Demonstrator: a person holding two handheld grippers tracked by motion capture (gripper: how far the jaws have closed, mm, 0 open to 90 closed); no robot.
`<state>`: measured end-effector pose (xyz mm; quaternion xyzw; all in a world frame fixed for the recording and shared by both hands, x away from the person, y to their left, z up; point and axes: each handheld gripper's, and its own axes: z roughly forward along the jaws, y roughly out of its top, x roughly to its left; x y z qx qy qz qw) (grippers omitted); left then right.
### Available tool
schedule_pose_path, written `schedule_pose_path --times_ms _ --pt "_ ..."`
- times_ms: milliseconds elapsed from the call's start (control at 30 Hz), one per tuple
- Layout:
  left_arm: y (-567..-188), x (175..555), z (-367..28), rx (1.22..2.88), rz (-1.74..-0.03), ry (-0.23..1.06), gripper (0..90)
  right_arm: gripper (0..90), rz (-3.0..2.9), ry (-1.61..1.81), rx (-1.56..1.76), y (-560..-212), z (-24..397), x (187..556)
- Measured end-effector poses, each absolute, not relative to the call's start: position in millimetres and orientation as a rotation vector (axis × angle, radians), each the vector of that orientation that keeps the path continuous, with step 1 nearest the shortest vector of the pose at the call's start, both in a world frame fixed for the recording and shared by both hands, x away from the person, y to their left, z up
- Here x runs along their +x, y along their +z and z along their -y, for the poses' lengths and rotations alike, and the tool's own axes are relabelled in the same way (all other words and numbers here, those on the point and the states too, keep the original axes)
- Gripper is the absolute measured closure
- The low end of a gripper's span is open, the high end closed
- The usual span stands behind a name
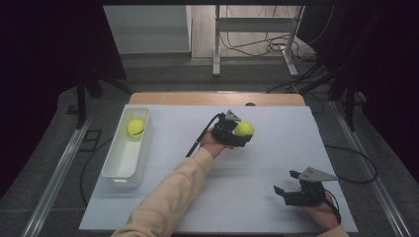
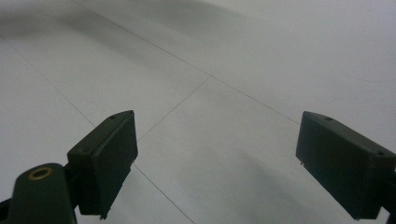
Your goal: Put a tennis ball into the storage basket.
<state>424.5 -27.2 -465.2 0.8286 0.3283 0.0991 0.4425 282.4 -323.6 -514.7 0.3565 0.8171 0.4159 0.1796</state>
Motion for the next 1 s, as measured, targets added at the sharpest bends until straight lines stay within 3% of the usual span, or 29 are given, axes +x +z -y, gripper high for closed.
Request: schedule_pose_path --times_ms 1000 --pt "-462 417 12 2.039 -0.819 0.26 26.5 13.3 -2.313 1.174 1.003 -516 323 283"
